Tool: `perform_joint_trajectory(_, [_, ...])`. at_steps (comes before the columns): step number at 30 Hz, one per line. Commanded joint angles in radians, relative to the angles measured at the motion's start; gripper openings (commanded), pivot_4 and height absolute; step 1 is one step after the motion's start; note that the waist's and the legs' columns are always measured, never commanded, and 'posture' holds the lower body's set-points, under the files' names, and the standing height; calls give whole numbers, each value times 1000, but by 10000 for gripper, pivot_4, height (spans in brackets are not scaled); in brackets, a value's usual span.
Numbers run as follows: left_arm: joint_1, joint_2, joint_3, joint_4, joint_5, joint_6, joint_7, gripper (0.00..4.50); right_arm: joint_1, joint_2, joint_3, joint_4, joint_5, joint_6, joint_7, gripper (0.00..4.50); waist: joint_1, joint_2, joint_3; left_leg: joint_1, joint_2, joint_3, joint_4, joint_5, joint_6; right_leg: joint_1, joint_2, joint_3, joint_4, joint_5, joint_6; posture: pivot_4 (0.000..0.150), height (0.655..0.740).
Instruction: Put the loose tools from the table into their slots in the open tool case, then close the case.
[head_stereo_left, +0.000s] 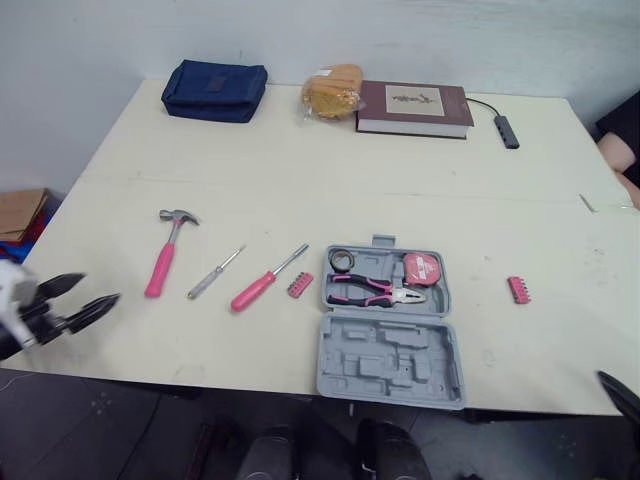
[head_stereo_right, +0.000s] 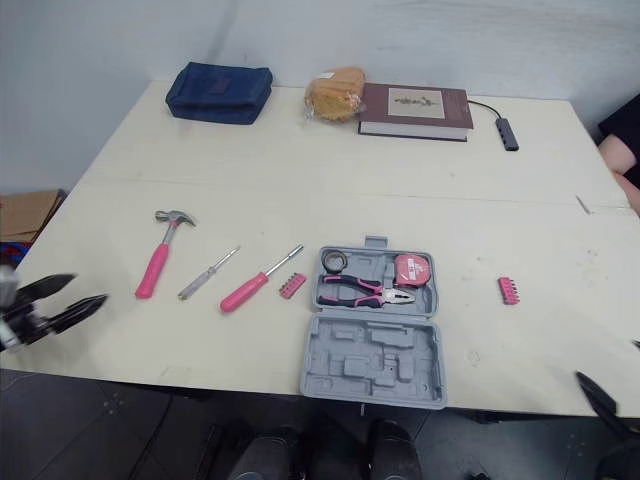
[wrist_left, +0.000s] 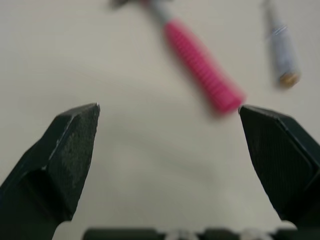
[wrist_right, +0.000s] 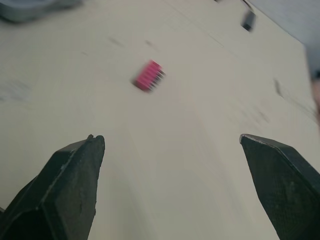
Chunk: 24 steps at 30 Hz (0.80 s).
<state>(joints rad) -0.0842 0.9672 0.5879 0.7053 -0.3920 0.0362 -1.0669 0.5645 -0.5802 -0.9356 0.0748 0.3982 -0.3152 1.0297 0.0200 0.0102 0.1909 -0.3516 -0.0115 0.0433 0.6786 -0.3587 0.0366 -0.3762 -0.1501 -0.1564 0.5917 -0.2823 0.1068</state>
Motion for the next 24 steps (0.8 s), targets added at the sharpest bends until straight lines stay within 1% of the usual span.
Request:
perform_joint_trajectory(1, [-2,43,85,137,-4,-72,92,44819,12,-5,-34,131,4,-131,-4,45000,2,0,0,0,0,0,0,0,0,0,0,0,0,0,0,1500,7400])
perform_joint_trajectory(3, [-5,47,102,185,-5,-100,131,44819,1,-10,-31,175,10,-174,-13,45000,3,1,0,0,0,0,0,-1,-1,0,-2,1,-1,0,0,1500,7400])
perform_joint_trajectory(4, [-4,45,101,192,-6,-108,134,44819,-6,-13,-27,194,14,-191,-18,45000,2,1,0,1,0,1,1,-3,-4,0,-2,1,-1,0,0,1500,7400])
perform_joint_trajectory(8, [-10,29,87,175,-15,-118,120,44819,-19,-26,-3,241,30,-236,-10,45000,1,1,0,3,1,3,0,-3,-6,0,-3,3,0,0,-1,1500,7400])
perform_joint_trajectory(11, [-68,-11,32,43,-38,-77,89,44819,-83,-33,68,244,75,-248,57,45000,2,1,0,6,3,5,0,-4,-7,1,-2,4,1,-1,-2,1500,7400])
perform_joint_trajectory(13, [-80,-27,-5,-51,-49,-45,50,44819,-112,-41,104,230,87,-261,84,45000,2,1,0,7,3,7,0,-4,-7,1,-2,7,2,-1,-2,1500,7400])
perform_joint_trajectory(18, [-101,-49,-100,-315,-73,104,39,44819,-152,-45,175,132,142,-237,122,45000,0,1,1,12,6,15,-3,-3,-4,1,2,11,7,-2,-3,1500,7400])
perform_joint_trajectory(20, [-129,-46,-182,-444,-70,212,48,44819,-167,-37,234,25,174,-200,126,45000,0,1,1,14,6,17,-4,-3,-4,1,2,13,7,-2,-4,1500,7400])
perform_joint_trajectory(22, [-168,-37,-248,-514,-55,346,96,44819,-175,-33,289,-90,205,-149,113,45000,-2,1,1,16,6,20,-4,-3,-3,1,2,16,8,-2,-3,1500,7400])
perform_joint_trajectory(24, [-191,-35,-281,-563,-52,412,115,44819,-173,-38,330,-179,210,-115,103,45000,-4,2,1,17,6,22,-4,-4,-3,0,3,19,10,-2,-3,1500,7400])
